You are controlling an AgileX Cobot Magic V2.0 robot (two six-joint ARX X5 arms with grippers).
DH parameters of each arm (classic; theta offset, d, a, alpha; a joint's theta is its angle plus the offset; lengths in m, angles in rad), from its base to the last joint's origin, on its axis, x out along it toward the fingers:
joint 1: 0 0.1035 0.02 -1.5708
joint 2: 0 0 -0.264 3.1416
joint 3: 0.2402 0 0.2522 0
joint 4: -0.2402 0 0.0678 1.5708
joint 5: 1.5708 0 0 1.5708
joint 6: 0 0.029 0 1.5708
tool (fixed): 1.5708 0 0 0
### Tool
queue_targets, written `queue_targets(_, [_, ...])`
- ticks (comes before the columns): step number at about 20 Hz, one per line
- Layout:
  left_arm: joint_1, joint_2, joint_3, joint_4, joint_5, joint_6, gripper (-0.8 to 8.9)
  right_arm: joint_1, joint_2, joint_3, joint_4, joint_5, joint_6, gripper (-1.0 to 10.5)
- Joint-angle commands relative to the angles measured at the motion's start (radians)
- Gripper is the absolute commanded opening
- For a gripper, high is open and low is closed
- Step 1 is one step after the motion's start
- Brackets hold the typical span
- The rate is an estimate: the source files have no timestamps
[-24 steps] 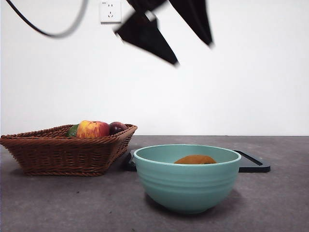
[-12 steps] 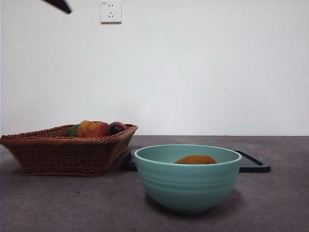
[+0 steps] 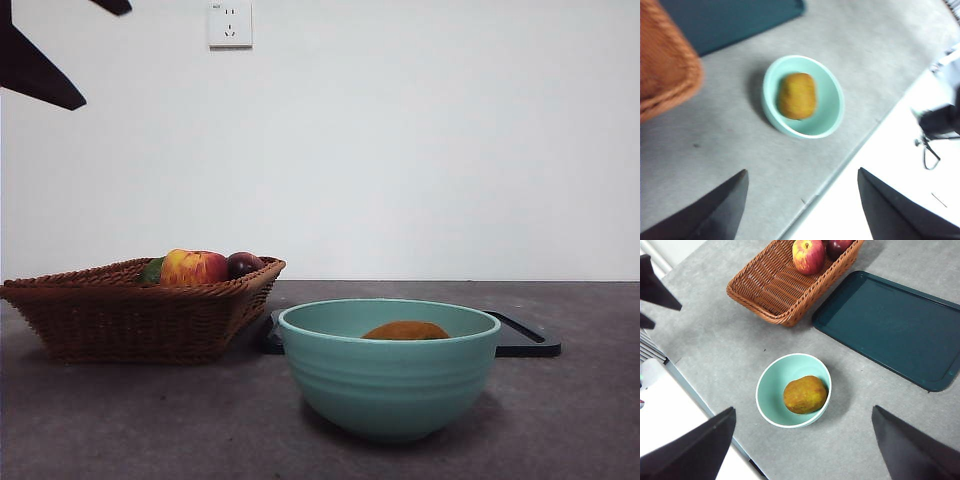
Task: Pick up the wifruite, put it on the bowl, pick up the plate, put it on desk
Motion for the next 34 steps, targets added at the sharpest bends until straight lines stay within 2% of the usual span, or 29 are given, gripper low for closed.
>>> queue_targets(1, [-0.005, 0.006, 0.007, 0.008, 0.010, 0.026, 3.43, 0.005, 0.008, 0.019, 0.009, 0.001, 0.000, 4.3])
queue_targets(6, [-0.005, 0.006, 0.007, 0.008, 0.010, 0.028, 3.43, 0.005, 0.009, 0.019, 0.006, 0.001, 0.010, 4.3])
queue_targets(10, [-0.005, 0.006, 0.007, 0.008, 0.010, 0.028, 3.43, 0.005, 0.029, -0.042, 0.011, 0.001, 0.053, 4.2])
queue_targets(15, [-0.005, 0.006, 0.007, 0.009, 0.010, 0.028, 3.44, 0.039, 0.076, -0.217, 0.175, 0.000, 0.182, 4.1])
queue_targets(18, [-0.005, 0.006, 0.007, 0.016, 0.010, 0.028, 3.44, 0.103, 0.127, -0.314, 0.334, 0.008, 0.256, 3.4])
queue_targets(21, [-0.005, 0.006, 0.007, 0.016, 0.010, 0.029, 3.44, 0.177, 0.208, -0.358, 0.448, 0.095, 0.296, 3.2])
queue_targets(25, [-0.005, 0.006, 0.007, 0.016, 0.010, 0.029, 3.44, 0.251, 0.331, -0.358, 0.554, 0.220, 0.299, 3.2])
queue_targets(27, [-0.005, 0.006, 0.007, 0.016, 0.010, 0.029, 3.44, 0.274, 0.390, -0.358, 0.591, 0.272, 0.299, 2.7])
queue_targets(30, [-0.005, 0.006, 0.007, 0.016, 0.009, 0.029, 3.44, 0.299, 0.464, -0.358, 0.640, 0.311, 0.299, 2.3])
queue_targets(34, [-0.005, 0.006, 0.007, 0.016, 0.009, 0.032, 3.43, 0.320, 0.538, -0.358, 0.700, 0.323, 0.301, 2.1])
